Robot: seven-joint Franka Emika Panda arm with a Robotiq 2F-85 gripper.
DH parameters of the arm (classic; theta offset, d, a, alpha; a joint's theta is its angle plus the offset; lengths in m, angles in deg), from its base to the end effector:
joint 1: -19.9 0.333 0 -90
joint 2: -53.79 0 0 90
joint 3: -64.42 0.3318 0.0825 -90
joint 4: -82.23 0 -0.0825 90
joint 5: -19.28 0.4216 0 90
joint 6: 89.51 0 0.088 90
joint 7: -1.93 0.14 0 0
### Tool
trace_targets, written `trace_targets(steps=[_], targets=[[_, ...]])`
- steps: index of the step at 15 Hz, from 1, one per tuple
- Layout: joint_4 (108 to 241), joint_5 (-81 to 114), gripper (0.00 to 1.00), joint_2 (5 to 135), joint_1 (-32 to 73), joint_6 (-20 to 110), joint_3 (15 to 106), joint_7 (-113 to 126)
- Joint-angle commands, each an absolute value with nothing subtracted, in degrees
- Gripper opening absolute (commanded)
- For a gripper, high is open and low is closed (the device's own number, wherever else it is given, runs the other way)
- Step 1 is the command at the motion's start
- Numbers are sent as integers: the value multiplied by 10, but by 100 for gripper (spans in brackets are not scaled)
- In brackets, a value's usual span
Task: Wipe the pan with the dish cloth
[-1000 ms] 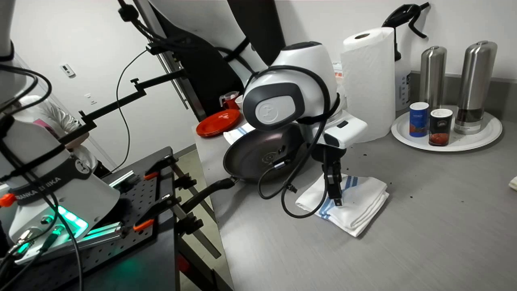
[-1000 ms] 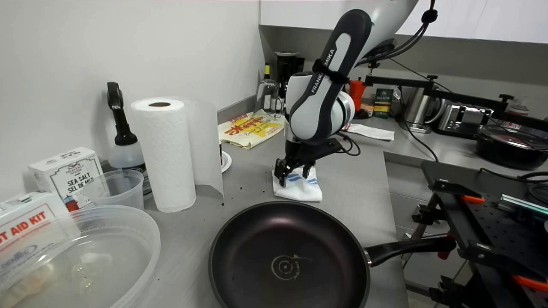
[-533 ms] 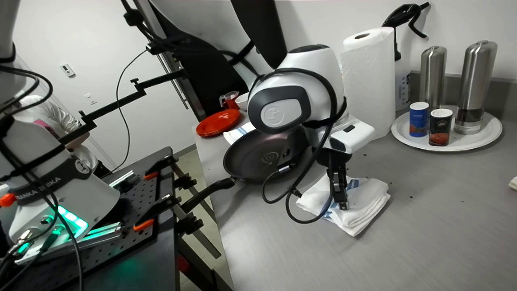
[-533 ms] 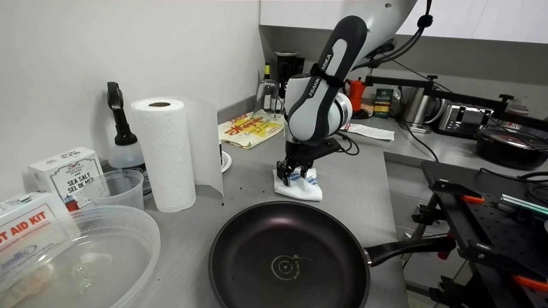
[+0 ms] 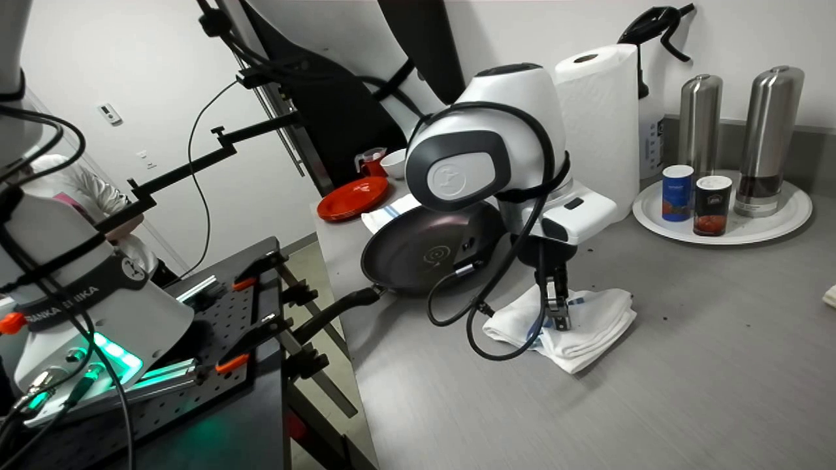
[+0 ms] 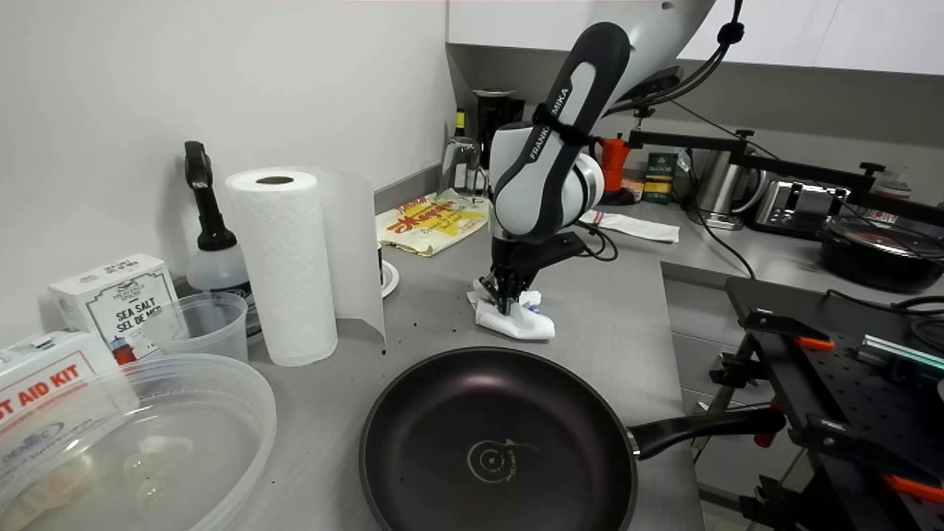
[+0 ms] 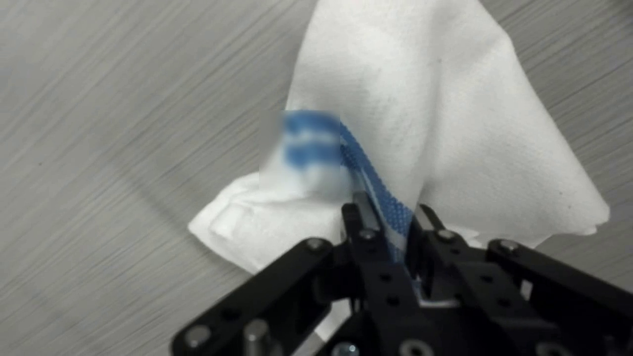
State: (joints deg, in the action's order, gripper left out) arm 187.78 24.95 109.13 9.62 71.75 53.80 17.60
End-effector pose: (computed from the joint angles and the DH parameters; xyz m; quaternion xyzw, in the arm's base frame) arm 0.5847 -0.2365 -0.0469 0.9457 -0.3194 0.0104 0.0598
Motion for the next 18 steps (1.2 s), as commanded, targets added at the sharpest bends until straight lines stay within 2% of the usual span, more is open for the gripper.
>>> trace_targets(steps=[1,2,3,4,5,7,8,9,11,18], targets=[[1863,264,41,1107,103,706,534,178],[1863,264,42,1107,102,705,534,178],[1864,264,49,1107,102,705,534,177],[1864,264,35,1106,101,705,535,177],[1864,264,12,1106,101,705,535,177],[1865,264,10,1106,100,704,534,176],[1865,264,2,1105,100,704,535,176],[1865,264,0,1104,99,704,535,175],[1865,264,3,1104,99,703,535,175],[1872,264,3,1100,95,692,544,167]])
